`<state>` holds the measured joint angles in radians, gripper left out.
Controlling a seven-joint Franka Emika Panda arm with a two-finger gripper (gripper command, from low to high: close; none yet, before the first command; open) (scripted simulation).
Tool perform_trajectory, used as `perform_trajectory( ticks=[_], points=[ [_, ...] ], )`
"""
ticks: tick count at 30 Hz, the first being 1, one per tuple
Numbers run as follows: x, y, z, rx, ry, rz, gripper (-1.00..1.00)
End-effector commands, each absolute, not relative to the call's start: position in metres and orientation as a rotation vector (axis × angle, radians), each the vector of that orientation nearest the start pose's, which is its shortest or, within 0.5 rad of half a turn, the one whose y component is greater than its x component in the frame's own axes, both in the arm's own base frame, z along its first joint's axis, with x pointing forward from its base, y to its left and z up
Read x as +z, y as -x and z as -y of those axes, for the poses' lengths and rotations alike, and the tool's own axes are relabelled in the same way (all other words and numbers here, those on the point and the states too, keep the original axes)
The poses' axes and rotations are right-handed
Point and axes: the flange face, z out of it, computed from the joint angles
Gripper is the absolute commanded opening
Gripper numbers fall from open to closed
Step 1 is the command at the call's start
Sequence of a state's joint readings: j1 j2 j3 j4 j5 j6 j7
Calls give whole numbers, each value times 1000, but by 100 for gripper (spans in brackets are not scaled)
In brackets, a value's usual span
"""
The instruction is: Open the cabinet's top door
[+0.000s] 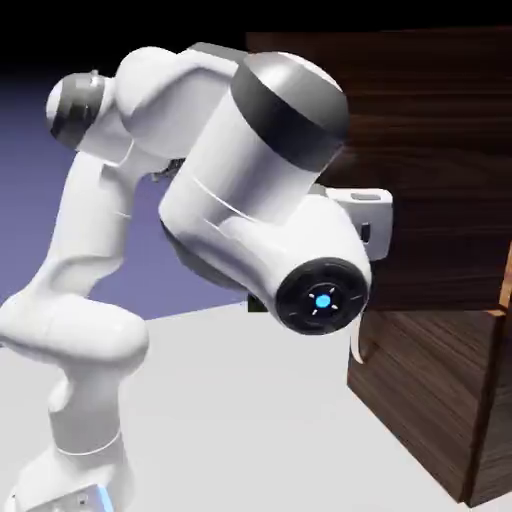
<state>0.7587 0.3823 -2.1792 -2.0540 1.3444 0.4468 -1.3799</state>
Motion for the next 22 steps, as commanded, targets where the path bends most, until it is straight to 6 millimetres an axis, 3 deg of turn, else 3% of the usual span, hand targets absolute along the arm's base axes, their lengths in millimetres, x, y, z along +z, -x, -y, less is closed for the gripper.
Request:
perform_trajectory(
  ticks=[1,22],
  points=[
    [577,-245,318,-865,1596,372,-100],
    [577,-269,406,-656,1503,575,-100]
  ],
)
